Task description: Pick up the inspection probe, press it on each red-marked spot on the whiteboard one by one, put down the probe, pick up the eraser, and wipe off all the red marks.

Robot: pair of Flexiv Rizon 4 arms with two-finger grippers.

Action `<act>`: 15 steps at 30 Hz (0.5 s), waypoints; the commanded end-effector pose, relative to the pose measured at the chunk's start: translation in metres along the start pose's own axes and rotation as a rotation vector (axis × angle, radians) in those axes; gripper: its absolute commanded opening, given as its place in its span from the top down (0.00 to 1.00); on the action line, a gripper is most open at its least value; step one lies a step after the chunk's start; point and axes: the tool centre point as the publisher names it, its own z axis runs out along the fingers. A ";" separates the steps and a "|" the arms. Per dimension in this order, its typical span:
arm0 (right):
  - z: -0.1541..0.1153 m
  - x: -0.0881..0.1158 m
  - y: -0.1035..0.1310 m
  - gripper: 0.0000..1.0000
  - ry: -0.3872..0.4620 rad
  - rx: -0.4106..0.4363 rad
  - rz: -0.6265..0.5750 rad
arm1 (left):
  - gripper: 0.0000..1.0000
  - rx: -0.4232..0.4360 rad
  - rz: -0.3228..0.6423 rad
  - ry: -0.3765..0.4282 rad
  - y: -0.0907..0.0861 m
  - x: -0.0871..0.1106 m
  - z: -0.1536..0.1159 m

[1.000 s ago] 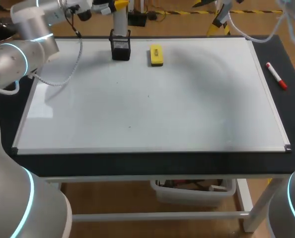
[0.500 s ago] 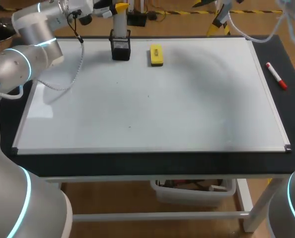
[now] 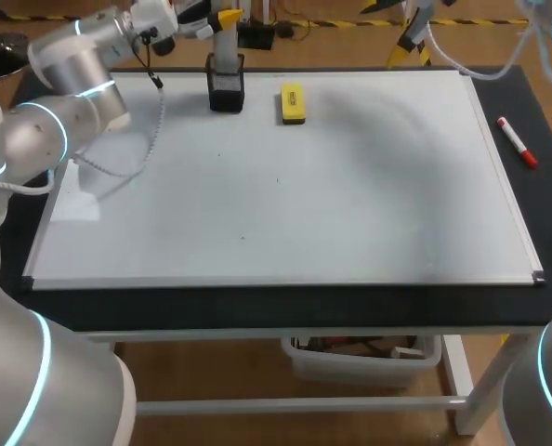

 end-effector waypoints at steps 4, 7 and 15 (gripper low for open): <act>-0.001 -0.007 -0.004 0.00 0.122 -0.004 0.001 | 1.00 0.034 -0.014 0.395 0.020 -0.021 -0.002; -0.001 -0.007 -0.004 0.00 0.122 -0.004 0.001 | 1.00 0.030 -0.039 0.405 0.026 -0.022 -0.004; -0.001 -0.007 -0.004 0.00 0.122 -0.004 0.001 | 1.00 0.013 -0.076 0.420 0.036 -0.018 -0.013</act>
